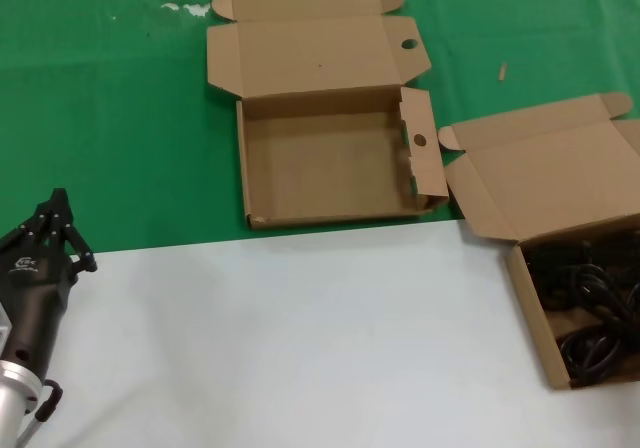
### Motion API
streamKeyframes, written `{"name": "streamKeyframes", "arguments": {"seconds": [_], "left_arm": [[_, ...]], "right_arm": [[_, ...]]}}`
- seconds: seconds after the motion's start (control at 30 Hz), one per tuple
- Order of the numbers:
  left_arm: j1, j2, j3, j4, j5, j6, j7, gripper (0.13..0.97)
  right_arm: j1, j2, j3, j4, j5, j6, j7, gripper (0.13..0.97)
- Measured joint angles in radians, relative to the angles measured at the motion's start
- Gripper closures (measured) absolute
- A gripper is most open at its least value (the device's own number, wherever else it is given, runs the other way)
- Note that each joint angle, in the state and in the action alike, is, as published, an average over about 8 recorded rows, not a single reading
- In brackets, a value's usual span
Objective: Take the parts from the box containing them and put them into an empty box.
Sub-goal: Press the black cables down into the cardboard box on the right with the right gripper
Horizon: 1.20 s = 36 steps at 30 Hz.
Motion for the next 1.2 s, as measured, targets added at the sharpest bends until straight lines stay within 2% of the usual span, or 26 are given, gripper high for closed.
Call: {"name": "streamKeyframes", "arguments": {"seconds": [0.3, 0.83, 1.2], "left_arm": [[0.000, 0.000, 0.000, 0.000, 0.000, 0.000, 0.000, 0.957], [0.000, 0.000, 0.000, 0.000, 0.000, 0.000, 0.000, 0.957], [0.000, 0.000, 0.000, 0.000, 0.000, 0.000, 0.000, 0.957]], "right_arm": [[0.015, -0.025, 0.023, -0.031, -0.019, -0.005, -0.026, 0.934], [0.189, -0.006, -0.117, -0.010, 0.086, -0.010, -0.007, 0.955], [0.153, -0.020, -0.070, 0.000, 0.054, -0.007, -0.020, 0.941]]}}
